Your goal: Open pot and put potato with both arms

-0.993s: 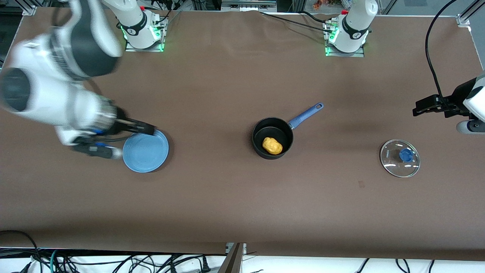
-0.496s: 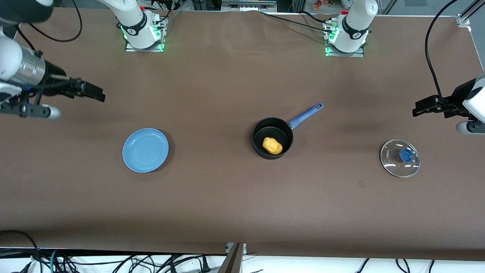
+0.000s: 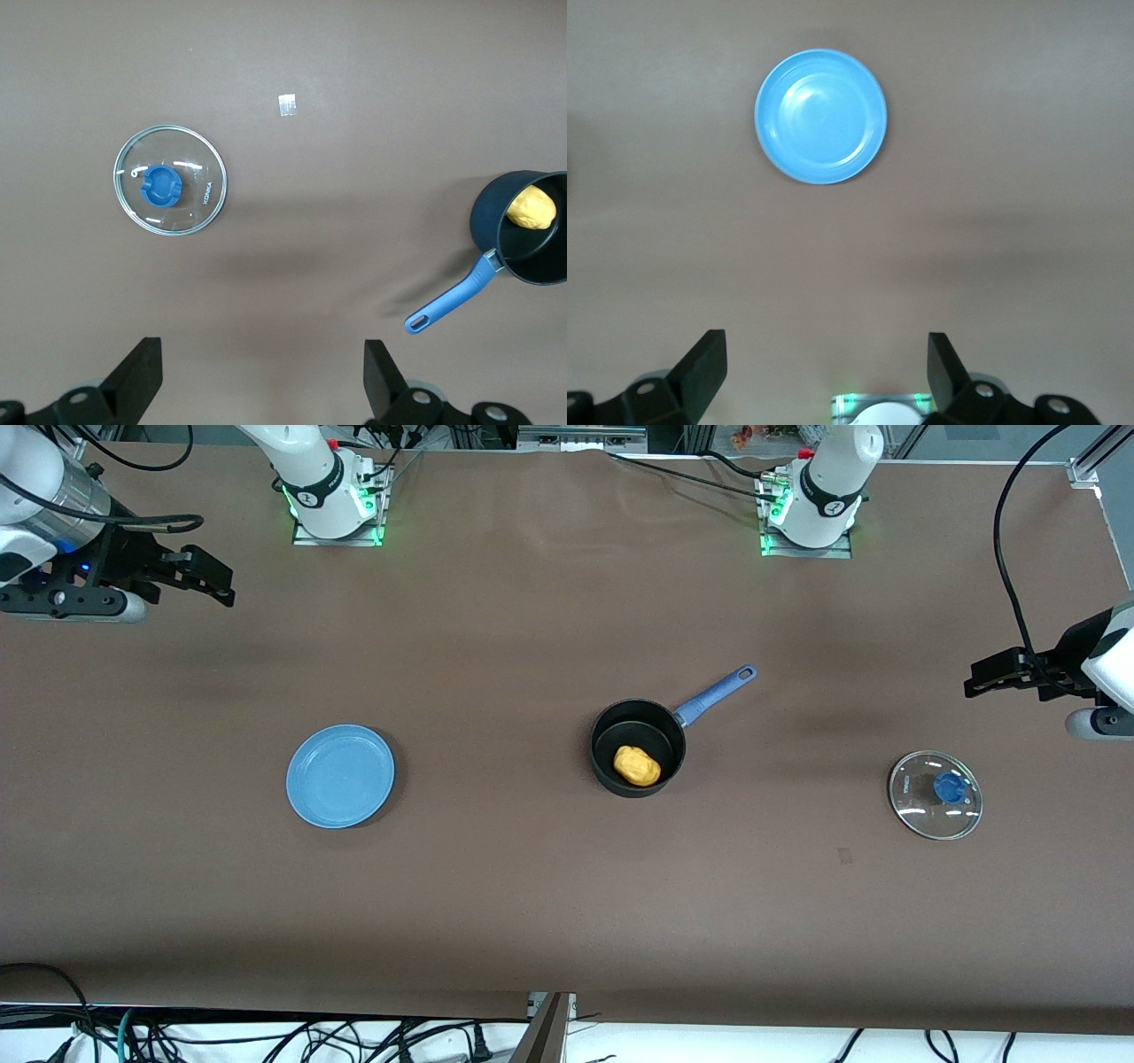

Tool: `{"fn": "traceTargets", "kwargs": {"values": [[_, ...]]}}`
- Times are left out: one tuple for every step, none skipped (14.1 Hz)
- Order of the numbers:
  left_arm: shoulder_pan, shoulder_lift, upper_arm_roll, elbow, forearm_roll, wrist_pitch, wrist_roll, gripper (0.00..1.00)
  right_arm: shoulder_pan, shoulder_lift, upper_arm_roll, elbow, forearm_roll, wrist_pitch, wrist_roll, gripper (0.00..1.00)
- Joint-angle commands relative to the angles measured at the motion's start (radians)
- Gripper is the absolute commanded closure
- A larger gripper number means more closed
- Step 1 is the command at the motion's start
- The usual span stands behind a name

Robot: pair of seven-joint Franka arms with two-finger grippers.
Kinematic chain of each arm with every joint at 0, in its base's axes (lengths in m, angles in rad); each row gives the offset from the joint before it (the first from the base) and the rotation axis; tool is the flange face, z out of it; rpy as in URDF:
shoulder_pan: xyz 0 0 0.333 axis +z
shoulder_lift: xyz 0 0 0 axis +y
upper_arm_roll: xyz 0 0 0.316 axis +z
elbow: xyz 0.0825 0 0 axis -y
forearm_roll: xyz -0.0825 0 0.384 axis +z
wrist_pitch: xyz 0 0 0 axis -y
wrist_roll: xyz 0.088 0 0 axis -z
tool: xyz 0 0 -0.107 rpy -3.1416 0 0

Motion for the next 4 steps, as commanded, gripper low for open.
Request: {"fn": "traceTargets", "kwargs": {"values": [[-0.007, 0.008, 0.004, 0.024, -0.011, -0.012, -0.012, 0.00, -0.027, 0.002, 0.022, -0.017, -0.034, 0.036, -0.016, 0.00], [-0.007, 0.008, 0.004, 0.024, -0.013, -0.014, -0.012, 0.00, -0.028, 0.034, 0.021, 0.016, -0.036, 0.033, -0.031, 0.00], [-0.007, 0.008, 0.004, 0.024, -0.013, -0.012, -0.012, 0.00, -0.027, 0.070, 0.021, 0.064, -0.040, 0.022, -0.042, 0.00], [-0.007, 0.008, 0.004, 0.024, -0.013, -0.012, -0.012, 0.00, -0.027, 0.099, 0.022, 0.102, -0.048, -0.013, -0.045, 0.00]]}}
